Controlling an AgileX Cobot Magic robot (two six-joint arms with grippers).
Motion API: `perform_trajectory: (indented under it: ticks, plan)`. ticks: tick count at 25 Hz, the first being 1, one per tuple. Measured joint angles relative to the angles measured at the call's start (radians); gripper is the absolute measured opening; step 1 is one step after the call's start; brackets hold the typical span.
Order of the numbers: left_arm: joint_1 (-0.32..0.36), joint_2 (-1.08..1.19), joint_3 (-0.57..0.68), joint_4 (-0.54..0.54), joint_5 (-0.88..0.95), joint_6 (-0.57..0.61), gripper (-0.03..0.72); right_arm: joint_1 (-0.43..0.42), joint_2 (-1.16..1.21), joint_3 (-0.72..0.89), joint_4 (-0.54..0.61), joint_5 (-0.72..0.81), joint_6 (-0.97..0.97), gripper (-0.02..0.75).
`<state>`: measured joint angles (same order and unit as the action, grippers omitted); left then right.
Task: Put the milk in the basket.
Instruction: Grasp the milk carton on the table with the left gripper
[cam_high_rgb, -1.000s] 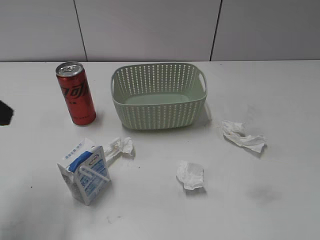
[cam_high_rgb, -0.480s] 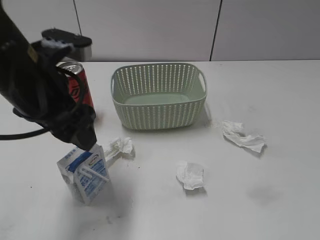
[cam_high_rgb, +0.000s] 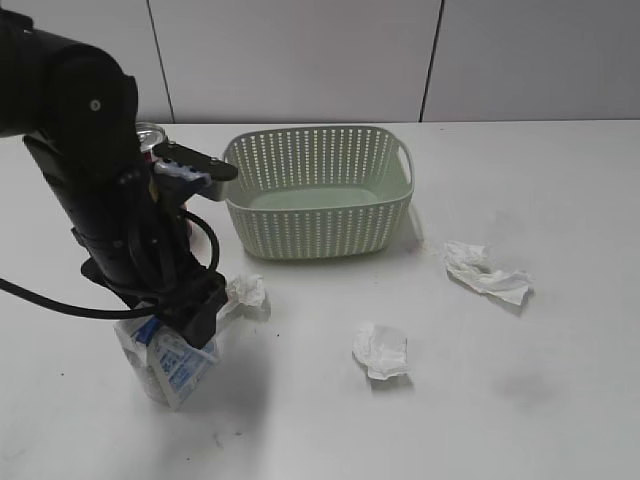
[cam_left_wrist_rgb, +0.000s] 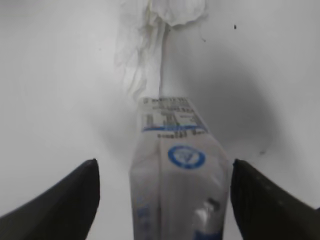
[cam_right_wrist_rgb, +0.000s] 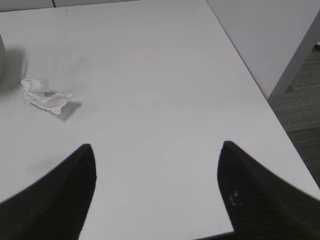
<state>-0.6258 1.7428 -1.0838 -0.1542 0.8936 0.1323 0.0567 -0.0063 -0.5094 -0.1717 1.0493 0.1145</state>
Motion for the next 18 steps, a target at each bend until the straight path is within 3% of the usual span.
perform_trajectory:
  ticks: [10,12,16,18]
  plan:
    - [0.0,0.098,0.0,0.0,-0.027,0.0,0.555,0.0,0.0,0.0,0.0,0.0,0.0,0.586]
    - [0.0,0.1,-0.002,-0.001,-0.019,0.0,0.509,0.0,0.0,0.0,0.0,0.0,0.0,0.586]
    - [-0.001,0.1,-0.02,-0.008,0.031,0.0,0.343,0.0,0.0,0.0,0.0,0.0,0.0,0.586]
    - [-0.001,0.102,-0.037,-0.006,0.069,0.0,0.325,0.0,0.0,0.0,0.0,0.0,0.0,0.586]
